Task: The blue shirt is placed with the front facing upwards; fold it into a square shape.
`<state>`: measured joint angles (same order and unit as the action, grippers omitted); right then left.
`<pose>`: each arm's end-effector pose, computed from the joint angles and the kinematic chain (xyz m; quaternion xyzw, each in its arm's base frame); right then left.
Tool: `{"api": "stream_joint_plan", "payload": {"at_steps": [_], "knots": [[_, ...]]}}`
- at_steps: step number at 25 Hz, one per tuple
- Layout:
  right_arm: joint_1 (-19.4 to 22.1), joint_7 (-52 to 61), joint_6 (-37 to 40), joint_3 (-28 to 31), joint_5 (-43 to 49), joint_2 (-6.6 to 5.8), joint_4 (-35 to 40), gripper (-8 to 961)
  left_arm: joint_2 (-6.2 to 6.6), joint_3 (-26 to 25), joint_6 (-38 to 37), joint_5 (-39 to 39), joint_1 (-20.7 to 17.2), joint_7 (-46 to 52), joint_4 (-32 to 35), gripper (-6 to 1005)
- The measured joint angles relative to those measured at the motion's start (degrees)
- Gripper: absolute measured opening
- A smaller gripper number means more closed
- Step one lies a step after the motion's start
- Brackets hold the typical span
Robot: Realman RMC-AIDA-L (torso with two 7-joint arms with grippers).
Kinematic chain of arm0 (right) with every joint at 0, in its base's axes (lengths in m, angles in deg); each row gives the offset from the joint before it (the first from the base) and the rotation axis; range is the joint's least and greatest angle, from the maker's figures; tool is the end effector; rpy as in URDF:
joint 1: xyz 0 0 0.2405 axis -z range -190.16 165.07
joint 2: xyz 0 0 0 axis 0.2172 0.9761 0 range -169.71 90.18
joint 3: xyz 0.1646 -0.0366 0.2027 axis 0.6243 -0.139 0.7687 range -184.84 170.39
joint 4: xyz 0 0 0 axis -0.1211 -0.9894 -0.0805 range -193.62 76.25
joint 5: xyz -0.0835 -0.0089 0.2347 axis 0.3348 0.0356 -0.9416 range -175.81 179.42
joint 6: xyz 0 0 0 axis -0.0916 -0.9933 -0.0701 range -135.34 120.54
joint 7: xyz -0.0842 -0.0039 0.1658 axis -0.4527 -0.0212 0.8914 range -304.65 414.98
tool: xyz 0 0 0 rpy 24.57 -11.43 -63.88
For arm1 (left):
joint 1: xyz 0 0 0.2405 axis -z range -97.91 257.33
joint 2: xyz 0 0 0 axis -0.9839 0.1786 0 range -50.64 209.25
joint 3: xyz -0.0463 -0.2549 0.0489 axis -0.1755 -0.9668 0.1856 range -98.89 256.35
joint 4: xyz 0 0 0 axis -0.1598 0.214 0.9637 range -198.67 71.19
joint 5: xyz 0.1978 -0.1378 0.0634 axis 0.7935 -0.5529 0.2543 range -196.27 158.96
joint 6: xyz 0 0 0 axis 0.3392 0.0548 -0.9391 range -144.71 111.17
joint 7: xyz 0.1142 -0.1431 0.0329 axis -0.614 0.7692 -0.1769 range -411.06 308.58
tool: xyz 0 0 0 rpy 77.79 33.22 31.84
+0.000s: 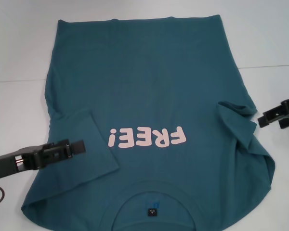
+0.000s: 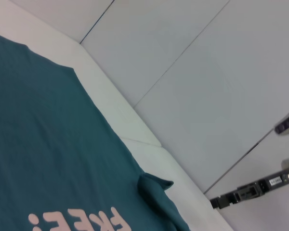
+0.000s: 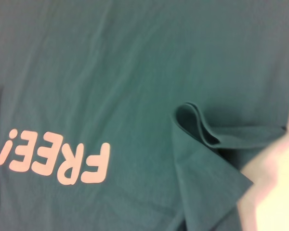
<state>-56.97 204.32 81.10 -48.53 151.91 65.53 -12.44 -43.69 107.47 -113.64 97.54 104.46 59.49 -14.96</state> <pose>0.2996 0.4577 0.0872 -0.7678 0.6036 -0.0321 0.2124 -0.2884 0.3549 0.0013 -0.8243 -0.4558 -0.3203 0.1011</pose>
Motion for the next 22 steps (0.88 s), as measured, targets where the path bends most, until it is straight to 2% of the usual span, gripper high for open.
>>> {"api": "stream_joint_plan", "payload": {"at_steps": [4, 6, 15, 22], "knots": [[1.1, 0.8, -2.9, 1.6, 0.2, -0.64, -3.3, 771, 0.02, 0.0, 0.0, -0.9, 0.1, 0.0, 0.0, 949], [1.3, 0.8, -5.7, 1.7, 0.2, -0.56, -4.8, 769, 0.03, 0.0, 0.0, -1.0, 0.1, 0.0, 0.0, 949], [0.6, 0.4, -15.1, 1.5, 0.0, 0.92, -9.0, 766, 0.04, 0.0, 0.5, -1.1, -0.4, 0.0, 0.0, 950], [-0.4, 0.4, -19.4, 0.7, 0.3, 2.41, -11.4, 765, 0.04, 0.0, 0.5, -1.1, -0.6, 0.0, 0.0, 949]]}}
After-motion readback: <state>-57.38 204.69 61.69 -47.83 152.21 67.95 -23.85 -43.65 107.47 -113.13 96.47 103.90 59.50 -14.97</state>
